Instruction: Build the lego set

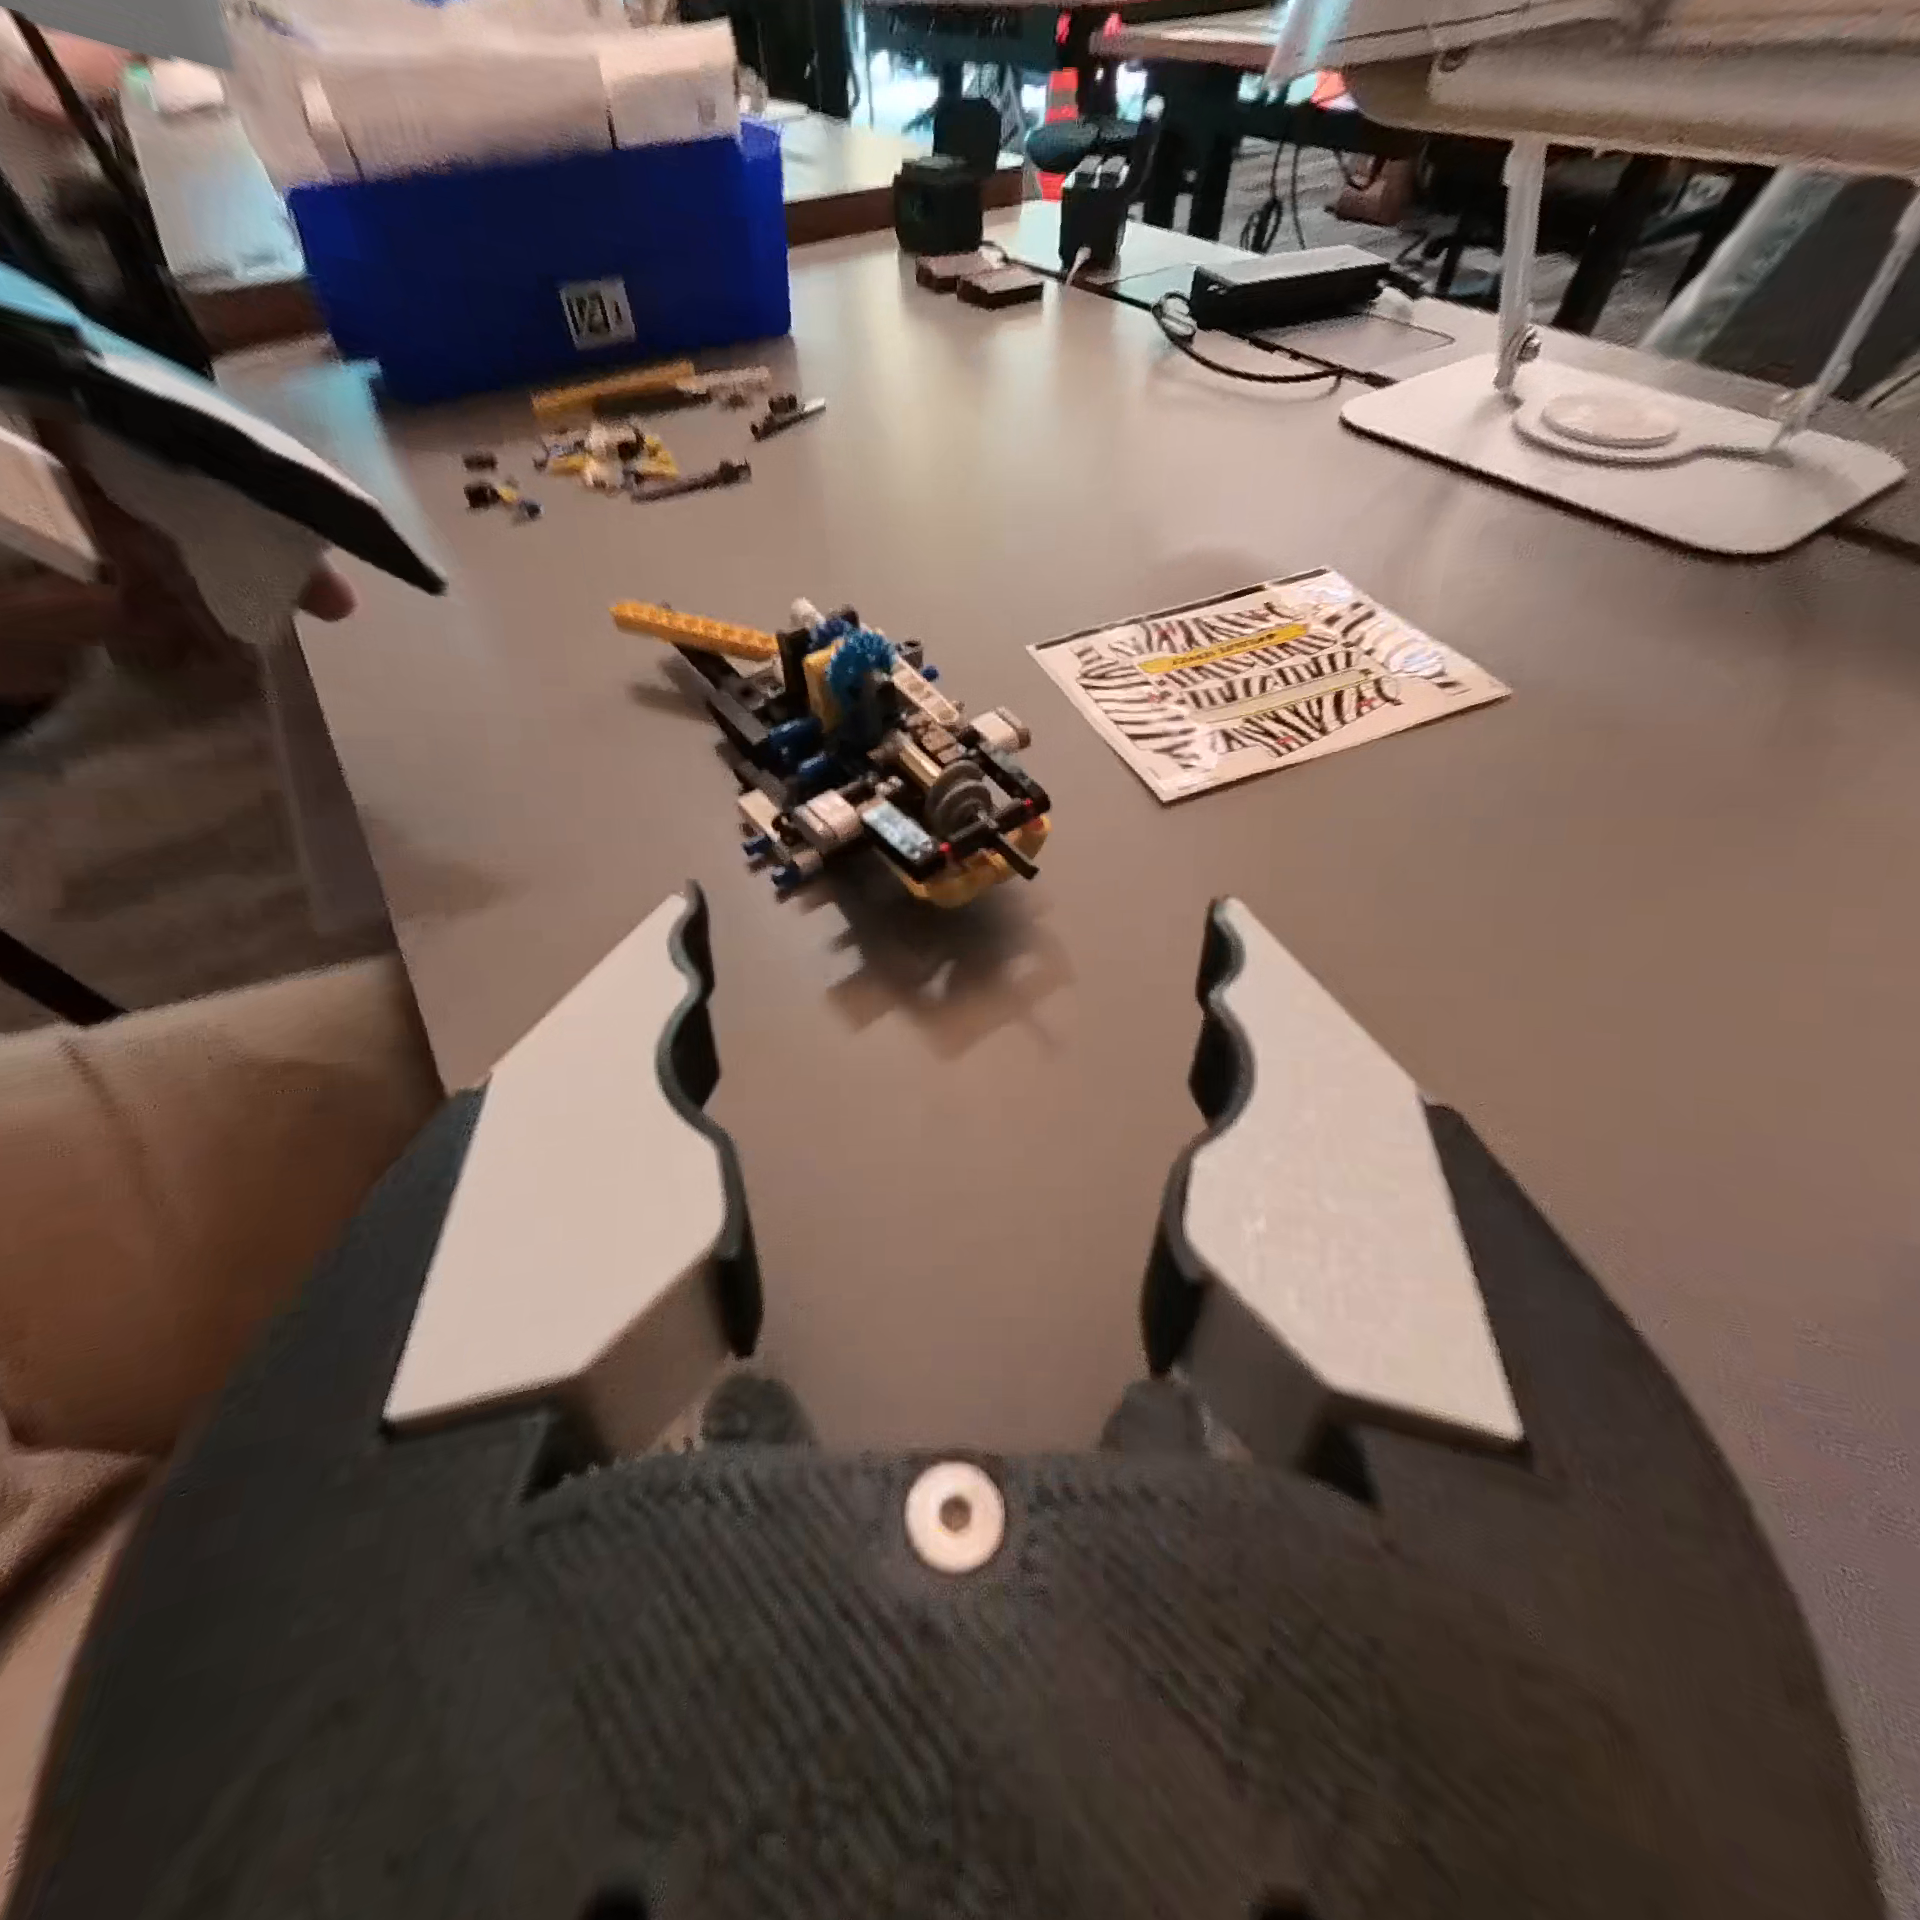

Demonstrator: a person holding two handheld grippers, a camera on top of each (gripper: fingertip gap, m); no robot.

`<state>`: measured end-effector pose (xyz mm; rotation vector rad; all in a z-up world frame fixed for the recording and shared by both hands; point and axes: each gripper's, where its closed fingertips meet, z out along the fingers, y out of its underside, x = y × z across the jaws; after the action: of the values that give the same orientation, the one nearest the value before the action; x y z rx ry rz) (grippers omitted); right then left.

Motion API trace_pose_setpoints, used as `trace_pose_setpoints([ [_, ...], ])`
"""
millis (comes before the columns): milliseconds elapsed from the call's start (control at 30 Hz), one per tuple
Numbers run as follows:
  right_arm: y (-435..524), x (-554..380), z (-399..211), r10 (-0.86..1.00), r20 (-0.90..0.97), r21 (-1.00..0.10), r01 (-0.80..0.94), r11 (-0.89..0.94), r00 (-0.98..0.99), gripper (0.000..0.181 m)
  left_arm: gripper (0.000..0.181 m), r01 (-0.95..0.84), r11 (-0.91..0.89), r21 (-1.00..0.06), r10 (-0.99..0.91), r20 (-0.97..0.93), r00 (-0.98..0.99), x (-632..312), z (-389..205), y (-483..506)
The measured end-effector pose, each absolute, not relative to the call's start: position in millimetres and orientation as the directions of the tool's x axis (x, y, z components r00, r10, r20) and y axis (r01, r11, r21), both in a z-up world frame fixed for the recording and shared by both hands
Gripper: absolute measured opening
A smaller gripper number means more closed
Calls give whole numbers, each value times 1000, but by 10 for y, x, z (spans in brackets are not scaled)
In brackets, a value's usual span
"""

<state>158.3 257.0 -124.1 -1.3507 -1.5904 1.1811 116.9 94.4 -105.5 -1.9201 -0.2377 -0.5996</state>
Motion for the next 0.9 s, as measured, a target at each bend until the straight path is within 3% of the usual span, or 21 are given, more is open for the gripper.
trace_pose_setpoints([
  [100,2623,1461,-1202,988,-10,-951,307,39,-156,84,74,444,-287,-849,-110,490,865,816,-929,924],
  [267,2829,1254,-1236,997,66,-915,396,80,-49,88,74,380,-194,-904,-73,400,914,276,-844,1117],
  [567,2858,1057,-1095,999,5,-973,229,13,-36,77,76,204,-247,-947,-159,248,956,230,-813,1522],
  [667,2721,1085,-1074,990,-50,-965,263,-15,-129,91,78,109,-306,-946,-202,176,963,343,-1025,1645],
  [767,2803,1181,-1175,993,27,-957,285,59,-116,86,85,73,-344,-936,-238,162,958,530,-1179,1676],
  [900,2684,1253,-1092,980,-64,-974,228,-20,-187,83,90,-24,-368,-930,-251,74,965,699,-1269,1702],
])
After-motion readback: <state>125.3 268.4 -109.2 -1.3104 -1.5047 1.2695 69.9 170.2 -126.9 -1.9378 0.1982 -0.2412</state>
